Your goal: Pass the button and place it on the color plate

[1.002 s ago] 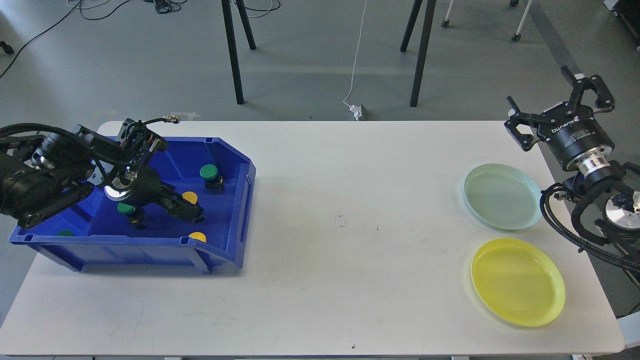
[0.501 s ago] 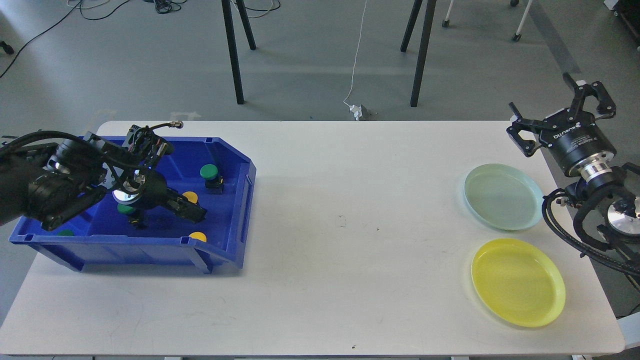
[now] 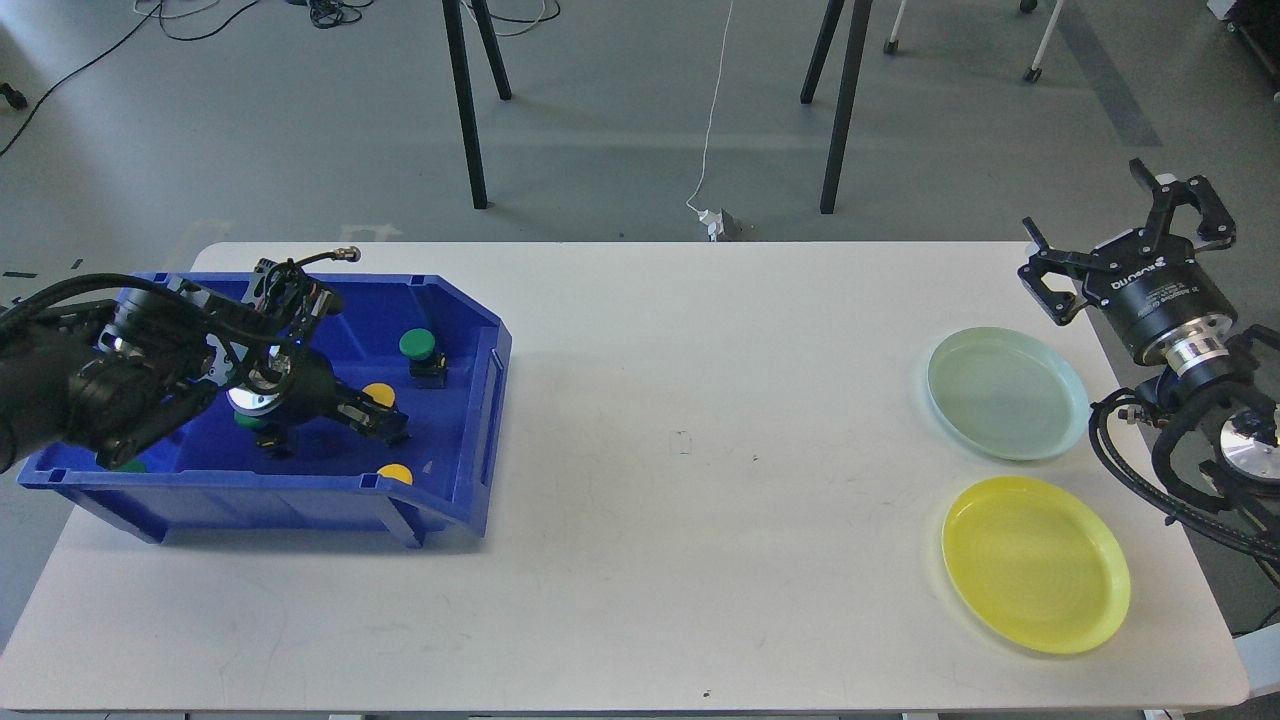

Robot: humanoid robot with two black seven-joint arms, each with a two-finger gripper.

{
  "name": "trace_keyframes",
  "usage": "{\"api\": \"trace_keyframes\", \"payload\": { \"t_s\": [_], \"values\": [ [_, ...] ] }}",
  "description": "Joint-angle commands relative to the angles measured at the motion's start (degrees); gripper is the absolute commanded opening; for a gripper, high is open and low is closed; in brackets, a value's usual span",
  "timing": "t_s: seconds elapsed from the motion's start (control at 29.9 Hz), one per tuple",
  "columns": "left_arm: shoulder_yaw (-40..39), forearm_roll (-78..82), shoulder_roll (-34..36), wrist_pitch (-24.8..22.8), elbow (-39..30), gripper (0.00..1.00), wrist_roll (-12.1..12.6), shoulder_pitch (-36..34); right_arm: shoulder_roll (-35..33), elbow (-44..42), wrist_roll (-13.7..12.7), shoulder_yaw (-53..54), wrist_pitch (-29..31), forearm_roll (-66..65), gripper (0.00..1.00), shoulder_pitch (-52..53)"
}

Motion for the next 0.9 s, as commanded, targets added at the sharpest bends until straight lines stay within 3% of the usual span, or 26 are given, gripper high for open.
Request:
{"api": "trace_keyframes", "payload": {
  "t_s": [0.0,0.1,0.27,0.3,0.4,0.5,0.73,0.87],
  "values": [
    [-0.1,-0.9,-0.1,0.3,0.2,0.47,0.0,0.0,0.1,0.0,0.0,0.0,0.0,0.0,1.00,-0.1],
    [-0.1,-1.0,-0.1,0.2,0.2,0.44,0.0,0.0,0.1,0.1,0.0,-0.1,0.0,0.0,1.00,-0.3],
    [0.0,-0.9,-0.1,0.3,0.1,0.08,0.0,0.0,0.1,0.1,0.0,0.0,0.0,0.0,1.00,-0.6],
    [0.0,-0.9,-0.1,0.3,0.1,0.05,0.0,-0.1,0.0,0.1,0.0,0.0,0.0,0.0,1.00,-0.6],
    [-0.3,-1.0,0.5,-0.3,-1.0,0.03,0.0,-0.8,-0.5,0.2,-0.4,0.1,0.0,0.2,1.00,-0.9],
    [-4.3,-3.6,4.4,-1.4,-6.4,0.04,0.0,-2.4,-4.1,3.3,-1.0,0.2,0.0,0.1,1.00,-2.7],
    [-25.6,-19.9,21.8,-1.4,-27.1,0.05,0.0,-1.7,-7.1,8.0,-0.4,1.1,0.0,-0.2,1.00,-2.2],
    [-34.2,-40.6,24.2,-1.4,-36.4,0.05,0.0,2.7,-10.7,15.6,1.3,1.7,0.0,-9.0,1.00,-2.8]
  ]
}}
